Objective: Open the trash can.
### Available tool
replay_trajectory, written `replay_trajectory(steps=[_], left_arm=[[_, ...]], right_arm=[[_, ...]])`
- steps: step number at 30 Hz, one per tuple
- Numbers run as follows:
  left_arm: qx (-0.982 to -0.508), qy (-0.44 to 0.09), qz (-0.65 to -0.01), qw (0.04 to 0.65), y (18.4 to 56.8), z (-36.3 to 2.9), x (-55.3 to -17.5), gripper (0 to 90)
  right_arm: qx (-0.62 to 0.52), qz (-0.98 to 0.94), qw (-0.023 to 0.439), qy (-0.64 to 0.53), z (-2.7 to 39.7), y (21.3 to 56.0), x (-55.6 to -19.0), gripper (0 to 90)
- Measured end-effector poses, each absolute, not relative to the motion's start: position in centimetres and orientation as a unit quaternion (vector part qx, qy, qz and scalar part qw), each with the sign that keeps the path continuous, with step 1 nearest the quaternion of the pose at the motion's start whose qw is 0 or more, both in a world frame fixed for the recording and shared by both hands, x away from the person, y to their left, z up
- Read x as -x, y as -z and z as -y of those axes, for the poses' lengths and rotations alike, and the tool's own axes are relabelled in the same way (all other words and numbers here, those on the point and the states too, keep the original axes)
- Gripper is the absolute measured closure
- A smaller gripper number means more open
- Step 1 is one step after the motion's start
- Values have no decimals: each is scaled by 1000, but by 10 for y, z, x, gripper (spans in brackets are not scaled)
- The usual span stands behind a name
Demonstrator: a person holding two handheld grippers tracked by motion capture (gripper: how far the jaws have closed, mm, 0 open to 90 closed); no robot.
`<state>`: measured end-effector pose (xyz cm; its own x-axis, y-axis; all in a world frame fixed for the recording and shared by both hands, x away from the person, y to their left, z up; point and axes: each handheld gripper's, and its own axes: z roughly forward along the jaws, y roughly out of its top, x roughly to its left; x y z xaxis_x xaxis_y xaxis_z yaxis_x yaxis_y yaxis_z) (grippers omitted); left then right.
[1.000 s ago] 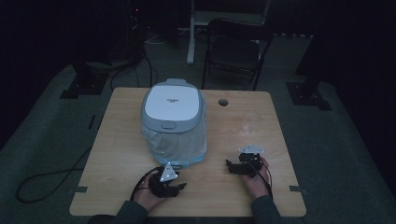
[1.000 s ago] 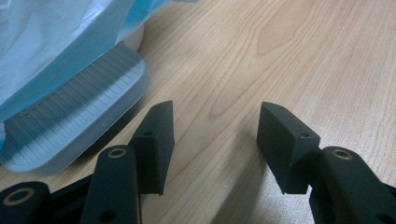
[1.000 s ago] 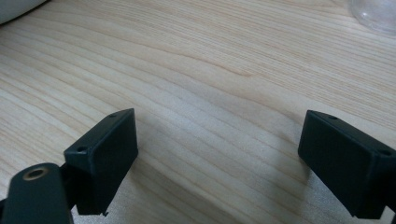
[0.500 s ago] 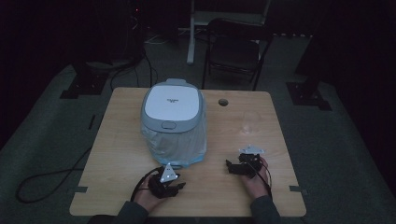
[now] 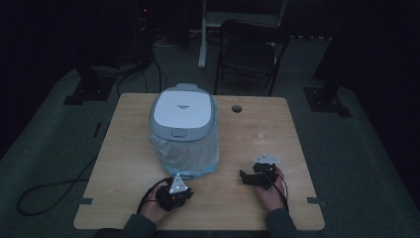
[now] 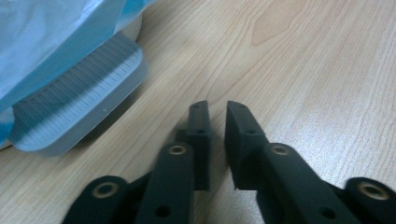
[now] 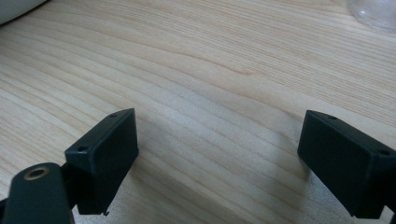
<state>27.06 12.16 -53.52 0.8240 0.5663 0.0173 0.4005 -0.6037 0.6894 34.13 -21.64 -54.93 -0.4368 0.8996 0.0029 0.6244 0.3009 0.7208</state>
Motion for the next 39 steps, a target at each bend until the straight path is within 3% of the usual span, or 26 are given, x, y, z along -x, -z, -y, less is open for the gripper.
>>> replay_trajectory(steps=[1, 3, 39], left_arm=[[-887, -119, -272, 353, 535, -122, -271, 893], [-885, -123, -275, 356, 534, -123, -271, 900], [-832, -169, -363, 384, 513, -152, -300, 897]], right_arm=[[-489, -779, 207, -333, 216, 549, -341, 115], [-489, -779, 207, -333, 216, 549, -341, 115], [-468, -791, 199, -340, 223, 549, -334, 139]])
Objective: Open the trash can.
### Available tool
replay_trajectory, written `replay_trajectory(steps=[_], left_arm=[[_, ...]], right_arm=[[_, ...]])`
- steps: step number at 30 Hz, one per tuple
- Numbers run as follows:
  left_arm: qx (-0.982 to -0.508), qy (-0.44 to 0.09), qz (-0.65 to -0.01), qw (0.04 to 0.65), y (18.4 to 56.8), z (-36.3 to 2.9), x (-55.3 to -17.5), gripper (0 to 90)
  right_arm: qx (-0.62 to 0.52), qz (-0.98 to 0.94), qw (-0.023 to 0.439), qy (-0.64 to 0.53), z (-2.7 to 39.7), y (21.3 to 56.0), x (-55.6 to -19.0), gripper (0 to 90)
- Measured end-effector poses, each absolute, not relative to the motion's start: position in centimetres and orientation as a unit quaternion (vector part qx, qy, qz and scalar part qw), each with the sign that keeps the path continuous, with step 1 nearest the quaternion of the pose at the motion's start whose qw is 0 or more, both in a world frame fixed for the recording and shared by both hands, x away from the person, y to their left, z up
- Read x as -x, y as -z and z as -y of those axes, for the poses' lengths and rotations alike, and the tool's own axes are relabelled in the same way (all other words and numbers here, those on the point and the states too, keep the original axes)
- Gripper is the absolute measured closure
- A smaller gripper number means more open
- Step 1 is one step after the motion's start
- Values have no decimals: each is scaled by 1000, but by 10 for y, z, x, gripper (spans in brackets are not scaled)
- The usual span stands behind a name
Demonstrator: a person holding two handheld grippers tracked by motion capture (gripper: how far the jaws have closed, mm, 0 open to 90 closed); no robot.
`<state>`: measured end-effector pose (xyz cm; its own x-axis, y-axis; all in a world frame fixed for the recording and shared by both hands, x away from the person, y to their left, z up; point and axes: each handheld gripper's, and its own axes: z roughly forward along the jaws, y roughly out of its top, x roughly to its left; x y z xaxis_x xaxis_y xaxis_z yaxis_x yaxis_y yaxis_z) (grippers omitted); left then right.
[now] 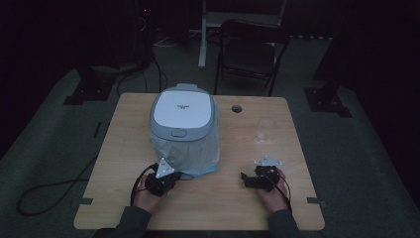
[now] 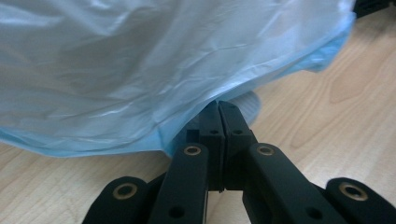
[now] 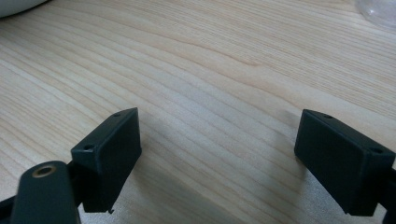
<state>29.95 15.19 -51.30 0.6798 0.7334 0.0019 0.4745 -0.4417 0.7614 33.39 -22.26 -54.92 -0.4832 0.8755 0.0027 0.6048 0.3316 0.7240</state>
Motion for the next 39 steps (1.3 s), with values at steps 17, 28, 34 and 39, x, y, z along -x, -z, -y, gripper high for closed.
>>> replay_trajectory(steps=[17, 28, 34, 39], left_arm=[[-838, -173, -362, 370, 518, -145, -302, 900], [-840, -182, -359, 363, 521, -142, -301, 900], [-841, -184, -361, 359, 522, -141, -301, 900], [-842, -185, -362, 355, 524, -140, -301, 900]], right_arm=[[-467, -791, 199, -340, 223, 549, -334, 139], [-467, -792, 199, -340, 223, 549, -333, 139], [-468, -792, 199, -340, 223, 549, -333, 139], [-468, -791, 199, -340, 223, 549, -333, 139]])
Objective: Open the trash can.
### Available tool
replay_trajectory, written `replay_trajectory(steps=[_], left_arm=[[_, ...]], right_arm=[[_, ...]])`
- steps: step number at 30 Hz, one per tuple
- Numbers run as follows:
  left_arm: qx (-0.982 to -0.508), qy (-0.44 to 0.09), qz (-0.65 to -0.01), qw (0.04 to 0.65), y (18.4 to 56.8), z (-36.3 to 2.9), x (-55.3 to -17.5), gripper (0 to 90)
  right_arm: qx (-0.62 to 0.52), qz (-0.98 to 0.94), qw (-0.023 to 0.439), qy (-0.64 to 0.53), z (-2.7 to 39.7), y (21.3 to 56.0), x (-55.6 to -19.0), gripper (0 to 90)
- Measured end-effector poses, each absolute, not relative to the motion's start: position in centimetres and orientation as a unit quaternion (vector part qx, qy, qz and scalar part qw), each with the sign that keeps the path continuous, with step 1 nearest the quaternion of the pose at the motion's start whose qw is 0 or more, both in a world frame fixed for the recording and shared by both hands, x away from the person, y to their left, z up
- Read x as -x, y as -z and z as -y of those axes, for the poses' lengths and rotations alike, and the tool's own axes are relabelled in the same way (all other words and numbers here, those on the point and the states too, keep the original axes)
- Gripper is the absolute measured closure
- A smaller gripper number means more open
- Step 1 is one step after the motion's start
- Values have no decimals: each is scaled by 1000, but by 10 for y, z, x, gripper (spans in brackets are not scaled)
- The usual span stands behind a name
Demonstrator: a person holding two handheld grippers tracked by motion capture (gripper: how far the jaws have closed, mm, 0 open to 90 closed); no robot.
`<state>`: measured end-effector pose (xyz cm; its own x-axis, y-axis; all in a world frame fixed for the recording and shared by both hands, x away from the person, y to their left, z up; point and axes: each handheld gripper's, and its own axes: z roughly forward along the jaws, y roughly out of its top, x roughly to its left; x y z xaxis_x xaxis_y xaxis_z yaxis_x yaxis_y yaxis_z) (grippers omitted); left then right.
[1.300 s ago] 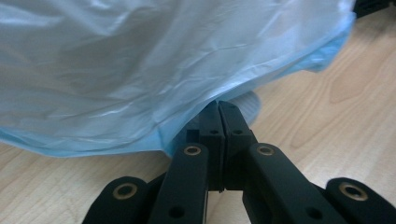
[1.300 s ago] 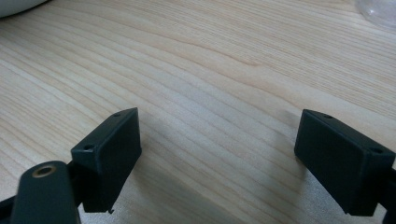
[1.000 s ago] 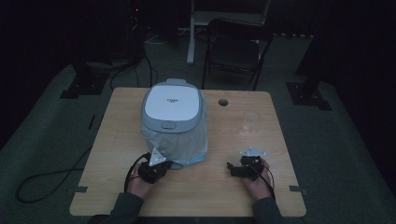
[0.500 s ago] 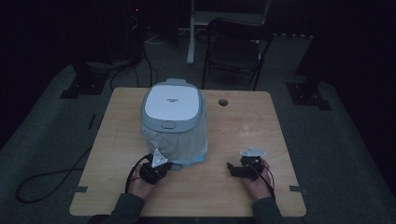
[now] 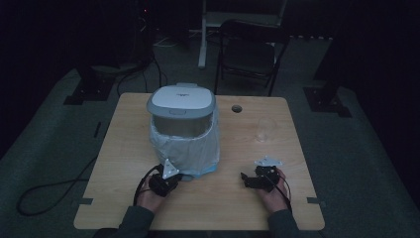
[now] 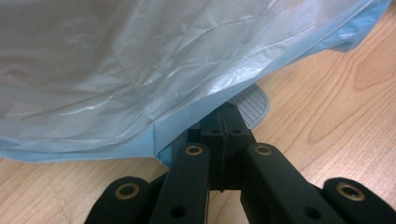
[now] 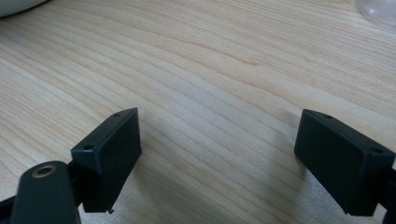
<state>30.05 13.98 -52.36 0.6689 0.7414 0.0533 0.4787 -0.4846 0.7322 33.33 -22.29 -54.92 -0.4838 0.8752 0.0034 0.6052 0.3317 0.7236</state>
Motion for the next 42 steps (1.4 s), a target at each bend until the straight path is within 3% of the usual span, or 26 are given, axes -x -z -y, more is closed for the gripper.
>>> replay_trajectory(steps=[42], left_arm=[[-840, -185, -370, 352, 529, -139, -303, 900]], right_arm=[[-467, -792, 199, -340, 223, 549, -333, 139]])
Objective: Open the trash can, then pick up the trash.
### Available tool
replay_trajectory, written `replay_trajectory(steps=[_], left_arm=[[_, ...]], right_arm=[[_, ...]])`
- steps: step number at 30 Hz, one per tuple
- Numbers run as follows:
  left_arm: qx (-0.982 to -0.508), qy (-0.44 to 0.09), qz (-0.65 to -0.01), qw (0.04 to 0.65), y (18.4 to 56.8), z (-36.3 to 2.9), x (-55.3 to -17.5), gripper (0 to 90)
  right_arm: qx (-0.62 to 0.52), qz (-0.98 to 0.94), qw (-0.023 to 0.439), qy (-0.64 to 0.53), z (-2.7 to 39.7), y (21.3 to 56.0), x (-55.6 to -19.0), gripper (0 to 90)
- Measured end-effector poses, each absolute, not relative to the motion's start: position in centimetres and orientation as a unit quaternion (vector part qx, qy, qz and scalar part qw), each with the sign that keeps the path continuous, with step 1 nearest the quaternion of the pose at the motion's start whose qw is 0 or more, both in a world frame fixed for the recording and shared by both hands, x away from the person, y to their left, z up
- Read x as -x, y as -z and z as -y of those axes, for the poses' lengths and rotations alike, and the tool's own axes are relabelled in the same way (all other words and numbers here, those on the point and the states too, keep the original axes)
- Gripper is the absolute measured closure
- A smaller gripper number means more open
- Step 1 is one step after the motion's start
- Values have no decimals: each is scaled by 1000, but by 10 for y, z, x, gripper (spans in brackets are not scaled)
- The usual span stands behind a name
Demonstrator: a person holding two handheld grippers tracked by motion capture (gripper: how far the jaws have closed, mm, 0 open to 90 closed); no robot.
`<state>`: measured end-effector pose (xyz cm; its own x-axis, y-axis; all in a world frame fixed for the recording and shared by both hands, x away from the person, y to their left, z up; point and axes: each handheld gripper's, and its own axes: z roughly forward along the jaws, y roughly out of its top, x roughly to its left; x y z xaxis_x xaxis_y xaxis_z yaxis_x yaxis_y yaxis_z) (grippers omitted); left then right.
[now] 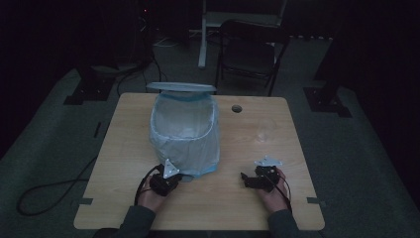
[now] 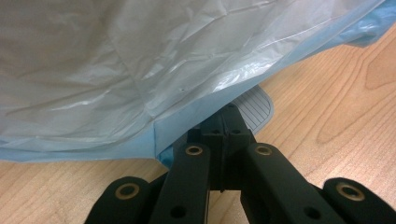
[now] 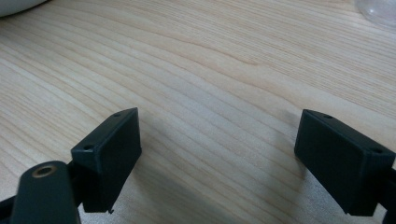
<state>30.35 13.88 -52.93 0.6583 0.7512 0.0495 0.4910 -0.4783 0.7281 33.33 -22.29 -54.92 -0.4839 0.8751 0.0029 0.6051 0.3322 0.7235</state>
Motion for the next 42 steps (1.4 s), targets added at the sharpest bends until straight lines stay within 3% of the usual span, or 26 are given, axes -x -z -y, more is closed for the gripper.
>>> replay_trajectory(steps=[39, 42], left_arm=[[-838, -181, -370, 359, 530, -141, -305, 900], [-838, -182, -370, 358, 530, -141, -305, 900]], right_arm=[[-466, -792, 198, -340, 223, 549, -333, 140], [-465, -794, 196, -339, 223, 548, -333, 190]])
